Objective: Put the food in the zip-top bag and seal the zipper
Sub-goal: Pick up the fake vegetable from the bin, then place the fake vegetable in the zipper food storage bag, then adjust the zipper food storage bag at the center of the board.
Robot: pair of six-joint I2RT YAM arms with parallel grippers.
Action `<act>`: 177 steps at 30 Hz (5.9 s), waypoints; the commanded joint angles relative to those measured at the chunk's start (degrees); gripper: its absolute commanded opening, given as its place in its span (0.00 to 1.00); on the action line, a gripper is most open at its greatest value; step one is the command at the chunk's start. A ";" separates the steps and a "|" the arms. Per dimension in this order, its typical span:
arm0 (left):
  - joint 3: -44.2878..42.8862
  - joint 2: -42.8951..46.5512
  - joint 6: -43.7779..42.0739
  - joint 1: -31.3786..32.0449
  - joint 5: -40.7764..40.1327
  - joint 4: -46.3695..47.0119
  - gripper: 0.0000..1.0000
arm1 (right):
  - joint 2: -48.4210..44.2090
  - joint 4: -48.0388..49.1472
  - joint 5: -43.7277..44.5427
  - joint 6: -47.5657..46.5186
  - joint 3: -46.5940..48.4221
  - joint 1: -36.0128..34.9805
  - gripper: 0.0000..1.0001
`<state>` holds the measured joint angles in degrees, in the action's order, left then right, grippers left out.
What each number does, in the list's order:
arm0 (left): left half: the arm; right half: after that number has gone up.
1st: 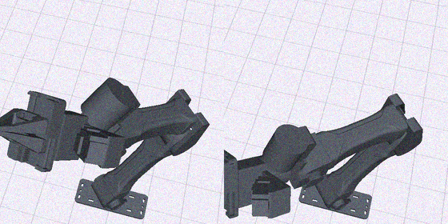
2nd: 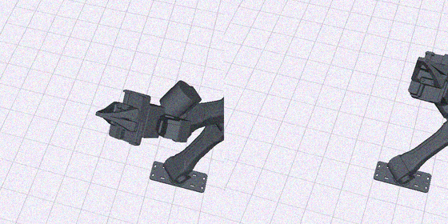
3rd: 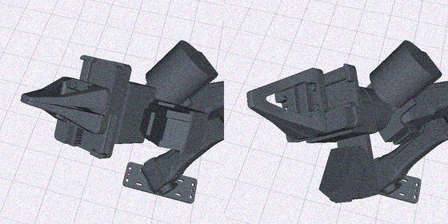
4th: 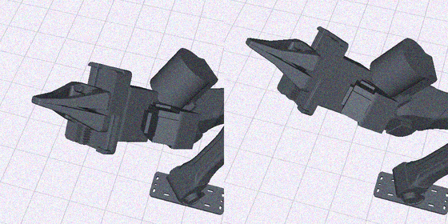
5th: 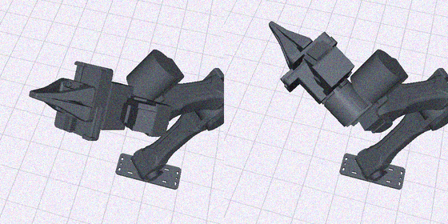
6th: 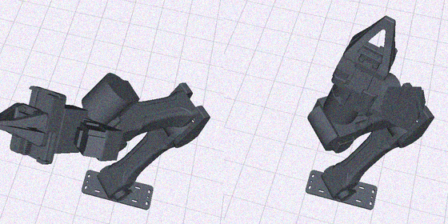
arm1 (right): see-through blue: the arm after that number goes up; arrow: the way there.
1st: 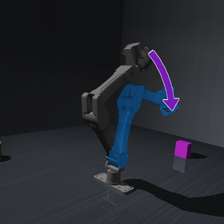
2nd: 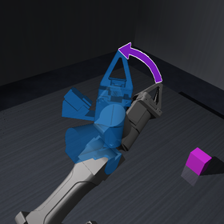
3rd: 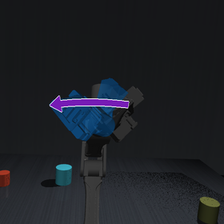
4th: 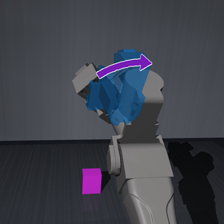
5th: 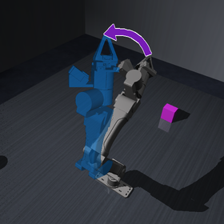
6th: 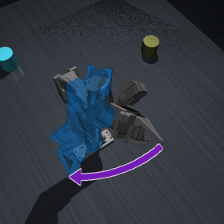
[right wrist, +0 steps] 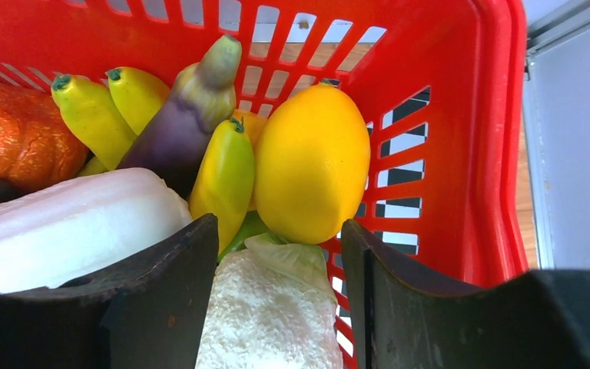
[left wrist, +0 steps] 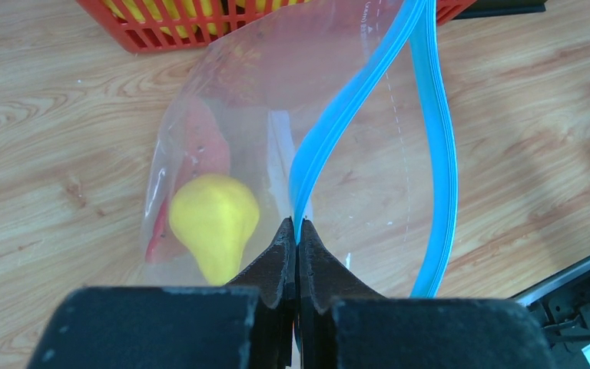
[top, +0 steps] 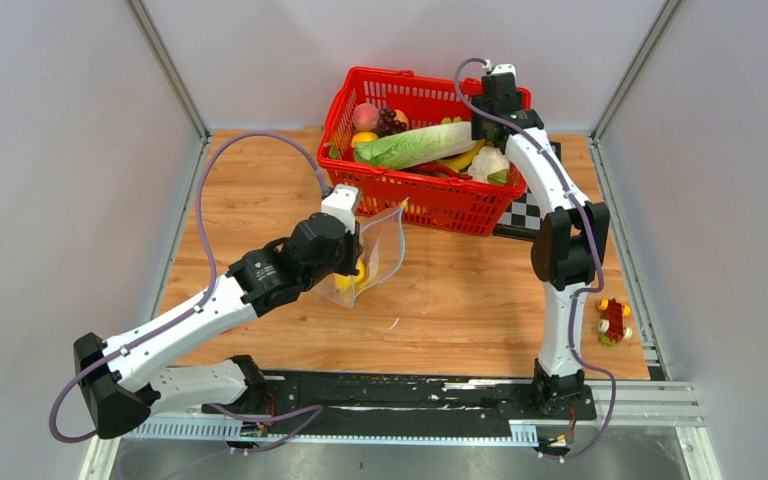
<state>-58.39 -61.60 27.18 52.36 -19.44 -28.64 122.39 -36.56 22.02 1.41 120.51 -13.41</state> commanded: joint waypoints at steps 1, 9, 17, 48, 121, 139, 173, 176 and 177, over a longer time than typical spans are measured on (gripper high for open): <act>0.04 0.53 -0.62 -0.15 -0.56 0.43 0.00 | -0.69 4.15 -6.28 1.73 2.42 1.02 0.59; 0.71 2.19 0.32 -0.11 -1.98 1.02 0.00 | 1.53 9.44 -18.66 9.92 4.02 4.44 0.54; 0.86 2.26 0.66 -0.15 -1.06 0.62 0.00 | 11.90 5.32 -21.09 14.08 18.38 6.12 0.49; 1.16 2.50 1.04 -0.15 0.43 0.77 0.00 | -13.01 23.52 -18.37 9.88 -7.19 5.13 0.00; -1.96 -0.18 4.15 -0.15 1.47 3.34 0.00 | -62.75 48.23 -22.87 13.73 -70.23 -28.94 0.00; -0.67 0.91 6.31 -0.15 -3.25 3.98 0.00 | -54.75 45.68 -10.83 33.24 -71.25 -38.65 0.01; -0.02 1.47 5.14 -0.51 -4.43 4.51 0.00 | -48.61 21.48 -17.55 25.03 -59.08 -36.34 0.27; -1.04 2.00 2.66 -0.59 -7.49 2.11 0.00 | -48.02 22.34 -18.89 22.80 -56.27 -36.27 0.00; -1.81 2.21 1.48 -0.59 -9.49 0.64 0.00 | -48.34 23.41 -19.95 21.88 -55.61 -36.21 0.00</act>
<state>-58.43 -61.41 32.10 52.03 -23.97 -27.20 75.11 -15.55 5.56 25.28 59.11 -49.78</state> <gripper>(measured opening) 0.009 0.044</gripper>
